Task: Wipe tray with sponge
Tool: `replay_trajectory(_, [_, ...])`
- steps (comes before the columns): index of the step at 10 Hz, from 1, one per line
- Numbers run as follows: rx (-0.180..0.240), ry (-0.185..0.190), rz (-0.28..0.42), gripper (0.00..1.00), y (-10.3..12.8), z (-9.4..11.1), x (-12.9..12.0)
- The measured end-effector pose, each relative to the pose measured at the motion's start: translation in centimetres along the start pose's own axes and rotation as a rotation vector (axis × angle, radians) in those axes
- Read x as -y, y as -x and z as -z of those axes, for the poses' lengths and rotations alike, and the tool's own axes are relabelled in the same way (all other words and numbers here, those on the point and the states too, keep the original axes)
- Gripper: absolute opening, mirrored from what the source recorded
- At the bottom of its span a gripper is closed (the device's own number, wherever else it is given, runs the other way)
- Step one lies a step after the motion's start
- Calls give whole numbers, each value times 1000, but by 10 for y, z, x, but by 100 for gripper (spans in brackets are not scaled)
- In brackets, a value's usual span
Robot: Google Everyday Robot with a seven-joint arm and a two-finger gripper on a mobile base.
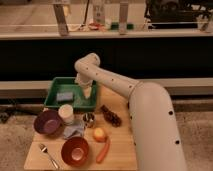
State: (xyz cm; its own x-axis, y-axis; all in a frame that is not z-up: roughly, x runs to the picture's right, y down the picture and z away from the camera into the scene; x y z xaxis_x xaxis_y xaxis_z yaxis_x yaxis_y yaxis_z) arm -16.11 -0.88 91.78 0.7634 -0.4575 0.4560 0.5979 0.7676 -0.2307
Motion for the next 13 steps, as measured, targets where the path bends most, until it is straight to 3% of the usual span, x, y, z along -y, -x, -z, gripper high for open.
replay_trajectory(4, [24, 19, 21, 80, 14, -28, 14])
replay_trajectory(9, [117, 14, -18, 80, 21, -56, 31])
replay_trajectory(13, [172, 23, -5, 80, 39, -70, 44])
